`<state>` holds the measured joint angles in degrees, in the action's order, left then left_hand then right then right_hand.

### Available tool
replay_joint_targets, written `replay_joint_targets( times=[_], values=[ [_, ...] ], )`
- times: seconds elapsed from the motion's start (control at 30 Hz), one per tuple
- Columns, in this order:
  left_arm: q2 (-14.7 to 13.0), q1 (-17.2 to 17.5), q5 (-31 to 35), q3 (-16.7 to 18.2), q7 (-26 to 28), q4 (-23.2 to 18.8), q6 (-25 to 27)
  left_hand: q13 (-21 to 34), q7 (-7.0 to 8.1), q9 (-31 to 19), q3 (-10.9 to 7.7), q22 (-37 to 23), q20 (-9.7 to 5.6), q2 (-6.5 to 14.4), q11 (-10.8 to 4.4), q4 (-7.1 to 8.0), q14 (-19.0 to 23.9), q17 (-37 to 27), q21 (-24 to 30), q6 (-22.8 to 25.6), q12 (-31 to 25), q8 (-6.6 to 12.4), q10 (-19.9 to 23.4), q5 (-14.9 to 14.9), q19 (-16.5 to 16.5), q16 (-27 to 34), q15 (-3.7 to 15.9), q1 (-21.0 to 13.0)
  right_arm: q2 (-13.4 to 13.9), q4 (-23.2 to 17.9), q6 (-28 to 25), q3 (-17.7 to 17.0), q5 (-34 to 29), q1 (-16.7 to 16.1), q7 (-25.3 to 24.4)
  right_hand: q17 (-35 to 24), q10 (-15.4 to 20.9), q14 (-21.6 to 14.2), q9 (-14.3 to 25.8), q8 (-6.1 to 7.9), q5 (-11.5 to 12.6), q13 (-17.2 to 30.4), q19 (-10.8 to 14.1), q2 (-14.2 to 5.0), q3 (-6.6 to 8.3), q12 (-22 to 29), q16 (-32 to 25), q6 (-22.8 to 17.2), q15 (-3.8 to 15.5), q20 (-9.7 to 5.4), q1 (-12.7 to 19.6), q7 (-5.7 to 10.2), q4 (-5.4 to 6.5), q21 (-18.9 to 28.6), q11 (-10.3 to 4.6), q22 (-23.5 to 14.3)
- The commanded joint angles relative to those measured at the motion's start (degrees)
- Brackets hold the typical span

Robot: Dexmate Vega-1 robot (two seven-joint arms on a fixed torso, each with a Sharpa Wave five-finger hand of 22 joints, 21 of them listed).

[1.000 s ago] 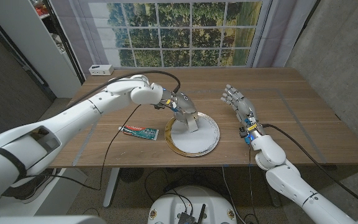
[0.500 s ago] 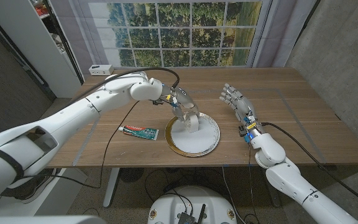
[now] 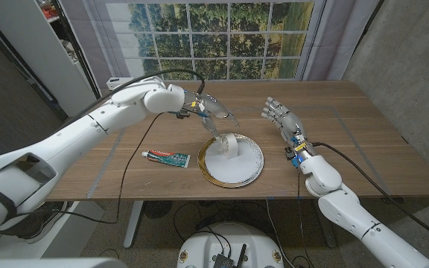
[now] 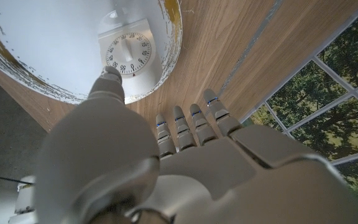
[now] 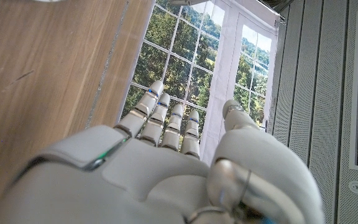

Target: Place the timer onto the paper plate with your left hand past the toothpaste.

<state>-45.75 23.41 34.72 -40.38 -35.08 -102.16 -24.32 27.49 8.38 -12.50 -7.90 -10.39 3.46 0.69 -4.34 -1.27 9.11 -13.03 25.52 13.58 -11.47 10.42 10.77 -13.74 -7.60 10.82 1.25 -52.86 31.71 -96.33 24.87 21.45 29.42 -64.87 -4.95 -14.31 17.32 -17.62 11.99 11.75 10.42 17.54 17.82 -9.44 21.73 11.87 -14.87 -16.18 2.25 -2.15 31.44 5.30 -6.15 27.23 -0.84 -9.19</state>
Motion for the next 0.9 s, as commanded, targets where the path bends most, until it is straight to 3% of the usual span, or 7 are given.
replay_joint_targets(
  times=[0.03, 0.27, 0.43, 0.53, 0.9],
  values=[
    [-3.05, 4.97, -11.83, 6.78, 4.96, -1.38, 2.68, -0.13, -0.14, -0.08, 0.48, -0.01, -0.45, 0.10, -0.16, 0.39, 0.95, 0.12, -0.10, 0.14, -0.50, 0.52, 0.98, -0.37, -0.62, 0.55, 0.50, 1.15, -0.20, 0.68, -1.44, 0.69, 0.24, 1.97, 0.64, 0.02, 0.31, -0.18, 0.00, 0.00, 0.28, 0.16, 0.60, -0.50, 0.03, 0.23, -0.27, -0.68, 4.02, 0.06, 0.29, 0.10, -0.09, -0.36, 0.08, -0.31],
    [-4.23, 10.10, -20.17, 11.01, 10.04, -1.67, 5.84, -0.75, -1.08, 0.16, 0.74, 0.00, -0.70, 0.77, -0.70, 0.84, 2.48, 0.58, -0.23, -0.98, -1.22, 0.43, 2.74, -0.33, -1.77, 1.11, 1.46, 1.83, 0.00, 0.69, -2.32, 0.72, 0.36, 2.86, 0.68, 0.06, 0.28, -0.15, -0.01, 0.00, 0.27, 0.10, 0.68, -0.51, 0.01, 0.22, -0.29, -0.69, 4.00, 0.04, 0.27, 0.06, -0.09, -0.57, -0.03, -0.31],
    [-4.82, 13.92, -26.35, 13.79, 13.80, -1.71, 7.58, -1.05, -1.62, 0.26, 0.81, 0.00, -0.44, 1.15, -0.29, 1.03, 3.20, 0.76, -0.29, -0.24, -1.46, 0.87, 3.43, -0.22, -2.37, 1.31, 1.78, 2.13, 0.15, 0.65, -2.75, 0.65, 0.29, 3.35, 0.56, 0.08, 0.28, -0.13, -0.01, 0.01, 0.27, 0.06, 0.71, -0.51, -0.01, 0.22, -0.30, -0.73, 3.99, 0.04, 0.22, 0.08, -0.06, -0.75, 0.08, -0.32],
    [-4.65, 17.14, -32.77, 16.09, 16.31, -1.00, 7.87, -1.16, -1.77, 0.28, 0.86, 0.00, -0.40, 1.31, -0.24, 1.17, 3.48, 0.80, -0.28, 0.01, -1.56, 0.99, 3.74, -0.17, -2.66, 1.40, 1.92, 2.34, 0.11, 0.68, -2.92, 0.57, 0.26, 3.60, 0.33, 0.10, 0.30, -0.11, -0.01, 0.01, 0.27, 0.03, 0.75, -0.55, -0.01, 0.23, -0.32, -0.73, 4.01, 0.03, 0.21, 0.07, -0.04, -0.88, 0.12, -0.32],
    [-3.93, 22.64, -45.32, 19.19, 20.73, 0.42, 7.53, -1.61, -1.47, 0.40, 1.00, -0.02, -0.45, 1.49, -0.48, 1.16, 4.75, 1.10, -0.36, 0.61, -1.97, 1.26, 5.06, 0.09, -3.58, 1.66, 2.48, 2.51, 0.06, 1.11, -3.48, 0.47, 0.50, 4.18, 0.10, 0.15, 0.34, -0.12, -0.02, -0.01, 0.27, -0.03, 0.87, -0.56, -0.02, 0.24, -0.35, -0.70, 4.01, -0.01, 0.17, 0.10, -0.02, -1.15, -0.01, -0.32]
  ],
)
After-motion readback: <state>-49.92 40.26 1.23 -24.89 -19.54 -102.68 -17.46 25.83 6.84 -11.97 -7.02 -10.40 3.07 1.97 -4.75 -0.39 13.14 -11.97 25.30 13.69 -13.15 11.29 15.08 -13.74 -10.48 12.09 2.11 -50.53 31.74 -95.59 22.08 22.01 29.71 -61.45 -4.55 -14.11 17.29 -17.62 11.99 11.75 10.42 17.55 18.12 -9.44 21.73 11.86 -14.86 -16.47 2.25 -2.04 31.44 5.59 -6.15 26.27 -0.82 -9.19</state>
